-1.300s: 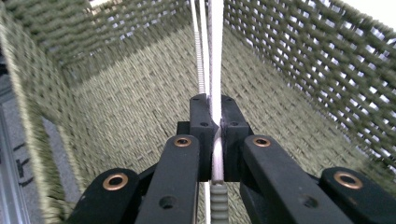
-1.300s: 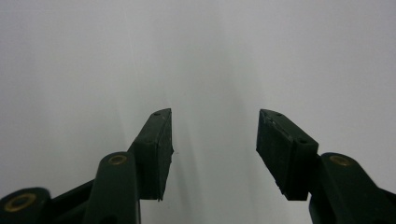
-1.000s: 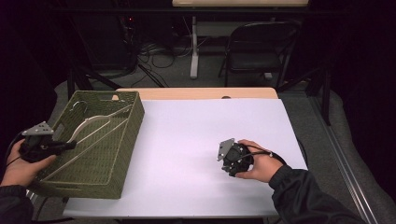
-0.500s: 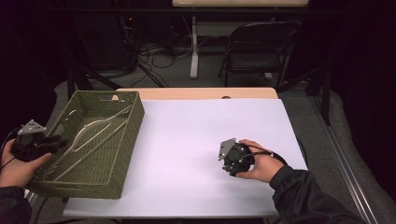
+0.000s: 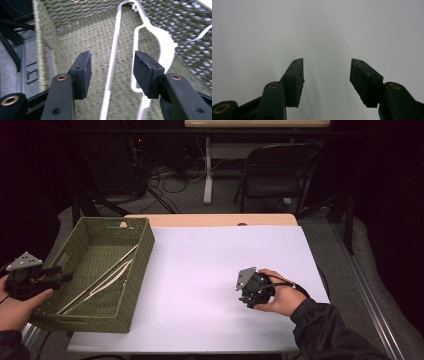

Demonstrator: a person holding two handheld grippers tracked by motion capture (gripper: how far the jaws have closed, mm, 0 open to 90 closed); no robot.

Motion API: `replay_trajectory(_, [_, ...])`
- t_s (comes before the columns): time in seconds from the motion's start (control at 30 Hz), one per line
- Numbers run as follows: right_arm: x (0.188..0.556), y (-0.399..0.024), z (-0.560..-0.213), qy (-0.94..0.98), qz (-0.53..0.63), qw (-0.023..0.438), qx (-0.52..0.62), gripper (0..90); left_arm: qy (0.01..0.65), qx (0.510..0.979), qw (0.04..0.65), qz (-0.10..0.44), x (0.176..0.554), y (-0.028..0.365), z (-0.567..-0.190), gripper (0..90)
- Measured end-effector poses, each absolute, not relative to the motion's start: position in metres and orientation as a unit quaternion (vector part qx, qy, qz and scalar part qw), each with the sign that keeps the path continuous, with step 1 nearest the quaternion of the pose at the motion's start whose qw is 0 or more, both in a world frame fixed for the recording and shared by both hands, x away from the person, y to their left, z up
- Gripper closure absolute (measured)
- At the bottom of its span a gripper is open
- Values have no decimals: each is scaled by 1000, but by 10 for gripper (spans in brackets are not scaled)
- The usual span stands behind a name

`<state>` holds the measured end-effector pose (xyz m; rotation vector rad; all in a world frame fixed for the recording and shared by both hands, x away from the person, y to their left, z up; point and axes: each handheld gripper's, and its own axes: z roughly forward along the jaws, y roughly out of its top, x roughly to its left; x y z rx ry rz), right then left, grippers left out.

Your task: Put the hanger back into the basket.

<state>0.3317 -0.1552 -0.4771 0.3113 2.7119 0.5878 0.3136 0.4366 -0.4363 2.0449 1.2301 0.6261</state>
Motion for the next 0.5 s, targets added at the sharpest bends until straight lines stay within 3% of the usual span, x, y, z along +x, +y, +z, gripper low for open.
replay_trajectory(0.5, [314,-190,-473,934,252,179,182,426,419,775,411,234,264,363,-422,448])
